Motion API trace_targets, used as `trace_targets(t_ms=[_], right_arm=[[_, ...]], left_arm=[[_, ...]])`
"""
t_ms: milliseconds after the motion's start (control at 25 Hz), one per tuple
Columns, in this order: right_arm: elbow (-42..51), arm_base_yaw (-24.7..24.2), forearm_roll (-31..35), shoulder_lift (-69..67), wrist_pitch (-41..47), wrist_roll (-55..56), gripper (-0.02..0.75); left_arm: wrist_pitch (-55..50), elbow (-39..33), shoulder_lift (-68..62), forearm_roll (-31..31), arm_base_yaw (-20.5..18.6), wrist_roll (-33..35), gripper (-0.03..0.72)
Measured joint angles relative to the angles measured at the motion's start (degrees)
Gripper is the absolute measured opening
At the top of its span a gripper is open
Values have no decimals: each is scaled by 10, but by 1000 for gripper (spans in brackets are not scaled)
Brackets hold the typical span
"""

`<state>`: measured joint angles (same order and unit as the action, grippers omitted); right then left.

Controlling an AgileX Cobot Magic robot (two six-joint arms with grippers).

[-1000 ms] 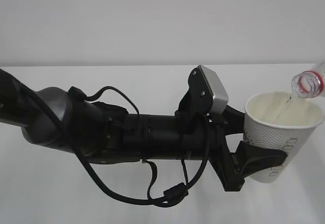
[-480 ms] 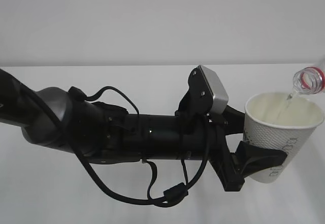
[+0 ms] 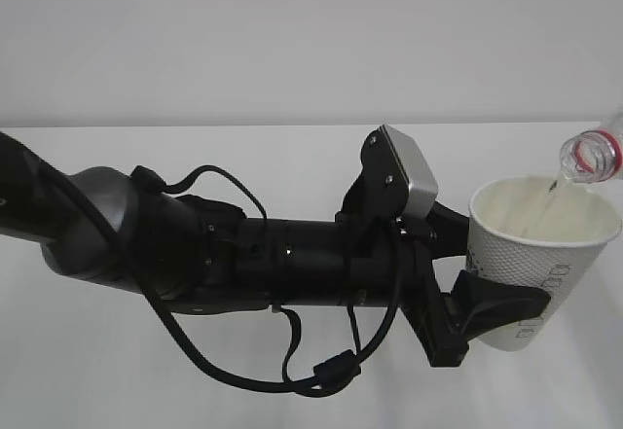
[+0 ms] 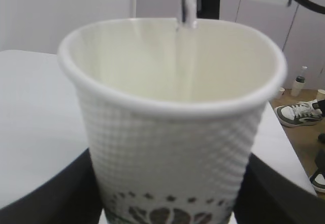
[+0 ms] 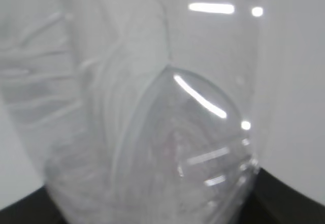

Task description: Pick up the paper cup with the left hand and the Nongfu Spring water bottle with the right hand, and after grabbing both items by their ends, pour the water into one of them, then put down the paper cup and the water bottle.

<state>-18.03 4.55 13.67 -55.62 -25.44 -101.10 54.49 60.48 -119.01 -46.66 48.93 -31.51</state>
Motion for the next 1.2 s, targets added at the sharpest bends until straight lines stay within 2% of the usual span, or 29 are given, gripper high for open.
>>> trace_targets(t_ms=[1200], right_arm=[[-1, 0, 0, 0, -8, -2, 449]], left_arm=[[-2, 0, 0, -1, 0, 0, 508]])
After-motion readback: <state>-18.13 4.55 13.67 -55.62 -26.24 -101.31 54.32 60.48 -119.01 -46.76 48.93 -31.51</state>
